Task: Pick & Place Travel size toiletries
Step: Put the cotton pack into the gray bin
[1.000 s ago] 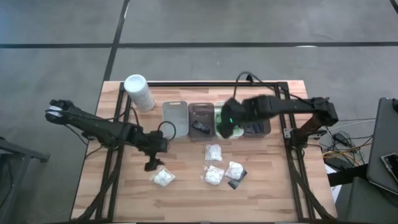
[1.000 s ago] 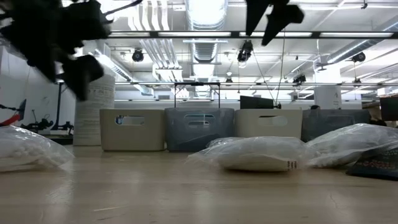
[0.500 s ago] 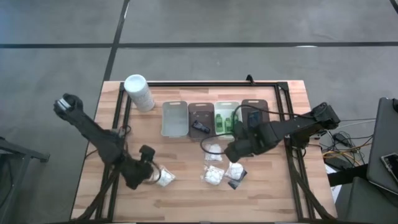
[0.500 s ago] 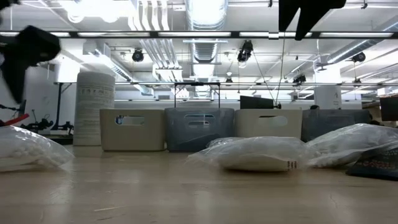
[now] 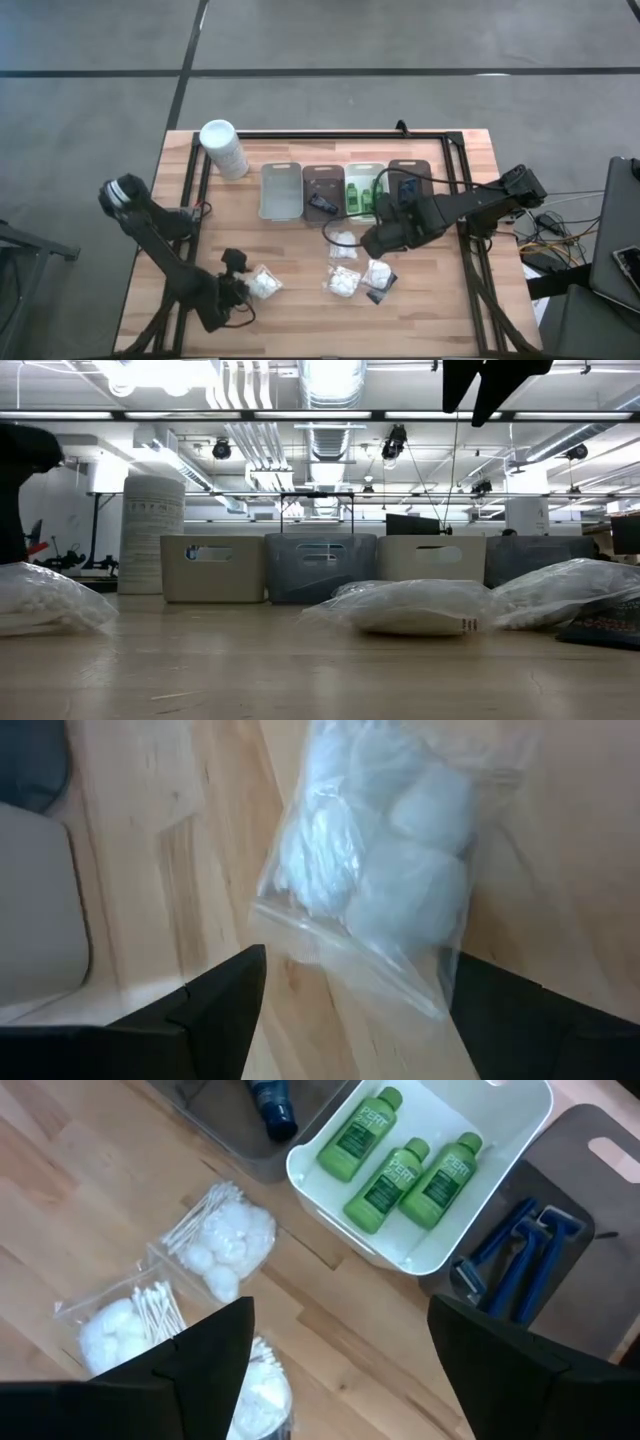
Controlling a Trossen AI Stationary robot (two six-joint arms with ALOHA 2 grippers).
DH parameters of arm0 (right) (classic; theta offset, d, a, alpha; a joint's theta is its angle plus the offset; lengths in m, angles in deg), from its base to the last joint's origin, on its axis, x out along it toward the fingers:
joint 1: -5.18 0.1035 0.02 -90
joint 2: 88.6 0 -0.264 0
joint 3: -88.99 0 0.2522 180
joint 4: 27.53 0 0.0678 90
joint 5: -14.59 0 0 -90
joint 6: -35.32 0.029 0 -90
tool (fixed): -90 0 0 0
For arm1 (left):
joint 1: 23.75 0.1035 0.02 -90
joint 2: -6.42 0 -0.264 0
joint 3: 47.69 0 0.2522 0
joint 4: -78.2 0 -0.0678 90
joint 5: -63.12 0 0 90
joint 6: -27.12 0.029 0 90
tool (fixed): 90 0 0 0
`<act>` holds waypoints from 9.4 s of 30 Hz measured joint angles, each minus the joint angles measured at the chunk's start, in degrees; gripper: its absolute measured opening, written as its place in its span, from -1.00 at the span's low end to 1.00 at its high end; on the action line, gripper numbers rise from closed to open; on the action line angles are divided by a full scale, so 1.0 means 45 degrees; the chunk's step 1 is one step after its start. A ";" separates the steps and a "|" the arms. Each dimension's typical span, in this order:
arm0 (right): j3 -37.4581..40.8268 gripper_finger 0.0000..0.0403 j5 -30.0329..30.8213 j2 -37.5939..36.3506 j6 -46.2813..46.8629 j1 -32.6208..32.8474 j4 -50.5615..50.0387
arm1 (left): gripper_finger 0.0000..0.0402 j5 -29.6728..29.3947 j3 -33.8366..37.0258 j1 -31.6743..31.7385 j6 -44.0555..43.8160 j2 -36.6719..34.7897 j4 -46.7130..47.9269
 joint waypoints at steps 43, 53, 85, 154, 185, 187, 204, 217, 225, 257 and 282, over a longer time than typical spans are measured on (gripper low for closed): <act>0.0000 0.12 -0.0058 0.0000 0.0224 0.0034 -0.0094 | -0.99 -0.1423 -0.3675 0.4638 -0.0881 -0.4027 0.4779; 0.0000 0.25 -0.0046 0.0000 0.0003 0.0034 -0.0070 | -1.00 0.1794 -0.4176 1.0748 0.0586 -0.6105 0.3696; 0.0000 0.21 0.0311 0.0000 0.0708 0.0024 -0.0118 | -0.96 0.9545 -0.6180 1.9266 0.5288 0.1726 0.3923; -0.0005 0.73 0.1538 -0.1031 0.4074 0.3195 -0.0668 | -0.20 0.3641 -0.8287 0.9017 0.7371 0.4200 -0.1955; 0.0000 0.81 0.1958 -0.0748 0.4618 0.3449 -0.0740 | -0.20 0.3692 -1.0195 0.8751 0.4724 0.7732 -0.0523; 0.0000 0.81 0.1991 -0.0748 0.4613 0.3444 -0.0740 | -0.20 0.4059 -1.0137 0.8749 0.3858 0.7686 -0.0118; 0.0000 0.81 0.1985 -0.0748 0.4584 0.3453 -0.0536 | -0.27 0.3230 -0.9992 0.6881 0.0786 0.6508 0.2070; 0.0000 0.81 0.1977 -0.0748 0.4375 0.3453 -0.0342 | -0.59 0.0901 -0.8928 0.7090 -0.4133 0.3934 0.3082; 0.0000 0.81 0.1967 -0.0753 0.4370 0.3453 -0.0338 | -0.57 0.3136 -0.5800 0.6340 0.3056 0.2455 -0.2516; 0.0000 0.81 0.1760 -0.0758 0.4224 0.3449 -0.0551 | 0.20 -0.3038 -0.5184 0.5071 0.3968 0.6232 -0.5833; 0.0000 0.81 0.1304 -0.0767 0.3697 0.3619 -0.0712 | -0.99 -0.2682 -1.0108 0.5430 0.1140 0.5313 0.2865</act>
